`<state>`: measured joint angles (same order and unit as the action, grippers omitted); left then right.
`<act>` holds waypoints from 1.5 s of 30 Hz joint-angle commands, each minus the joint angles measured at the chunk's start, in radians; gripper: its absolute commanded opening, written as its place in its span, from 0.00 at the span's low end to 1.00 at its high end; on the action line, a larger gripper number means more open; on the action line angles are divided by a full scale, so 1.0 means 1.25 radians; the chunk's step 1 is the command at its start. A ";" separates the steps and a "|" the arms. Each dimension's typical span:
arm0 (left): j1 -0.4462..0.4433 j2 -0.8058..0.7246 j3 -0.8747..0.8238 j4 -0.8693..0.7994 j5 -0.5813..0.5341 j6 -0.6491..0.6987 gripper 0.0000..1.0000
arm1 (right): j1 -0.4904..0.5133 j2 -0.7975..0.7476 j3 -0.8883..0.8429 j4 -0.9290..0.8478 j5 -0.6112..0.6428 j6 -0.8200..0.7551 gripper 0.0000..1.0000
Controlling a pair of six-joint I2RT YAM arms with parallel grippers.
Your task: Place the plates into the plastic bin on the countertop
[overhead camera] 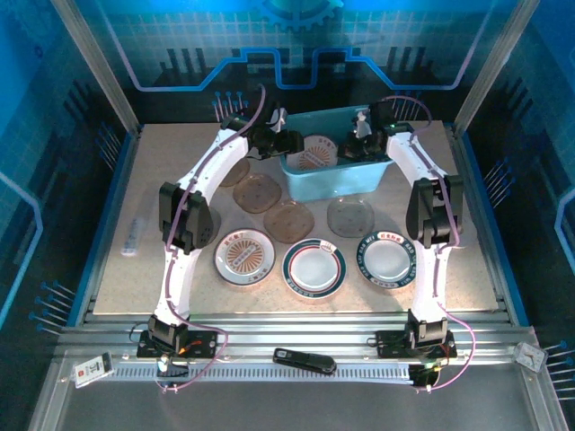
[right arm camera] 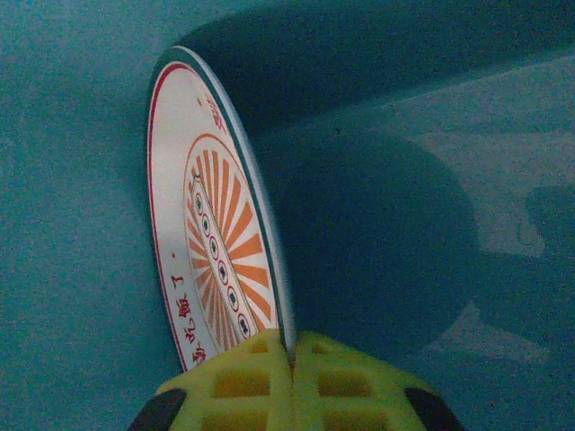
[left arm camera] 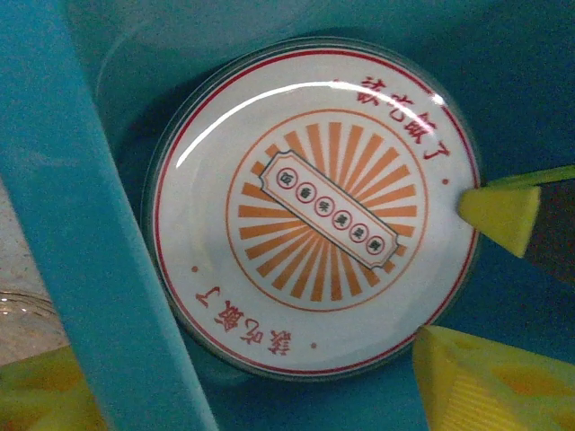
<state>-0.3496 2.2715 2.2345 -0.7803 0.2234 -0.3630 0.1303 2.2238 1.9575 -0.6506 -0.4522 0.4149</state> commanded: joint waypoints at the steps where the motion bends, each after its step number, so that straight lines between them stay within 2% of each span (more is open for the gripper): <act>1: 0.000 0.014 0.032 0.003 0.036 0.015 0.71 | 0.018 0.025 0.038 -0.013 -0.021 -0.013 0.00; 10: -0.001 0.040 0.062 -0.009 0.064 0.013 0.71 | 0.031 0.069 0.063 -0.045 0.033 -0.029 0.00; 18: -0.003 0.038 0.062 -0.014 0.070 0.015 0.71 | 0.050 0.107 0.104 -0.097 0.130 -0.056 0.00; 24: -0.003 0.036 0.063 -0.029 0.064 0.024 0.71 | 0.054 0.100 0.098 -0.101 0.190 -0.055 0.08; 28: -0.003 0.030 0.062 -0.037 0.053 0.024 0.71 | 0.054 0.098 0.103 -0.101 0.201 -0.055 0.24; 33: -0.003 0.025 0.066 -0.040 0.043 0.025 0.71 | 0.054 0.086 0.109 -0.104 0.233 -0.056 0.37; 38: -0.002 0.017 0.070 -0.053 0.035 0.034 0.72 | 0.057 0.034 0.112 -0.104 0.268 -0.069 0.60; 45: -0.001 -0.006 0.069 -0.060 0.011 0.044 0.74 | 0.064 -0.050 0.112 -0.099 0.288 -0.100 0.77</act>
<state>-0.3450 2.2974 2.2833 -0.8284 0.2508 -0.3336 0.1917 2.2597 2.0617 -0.7605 -0.1120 0.3153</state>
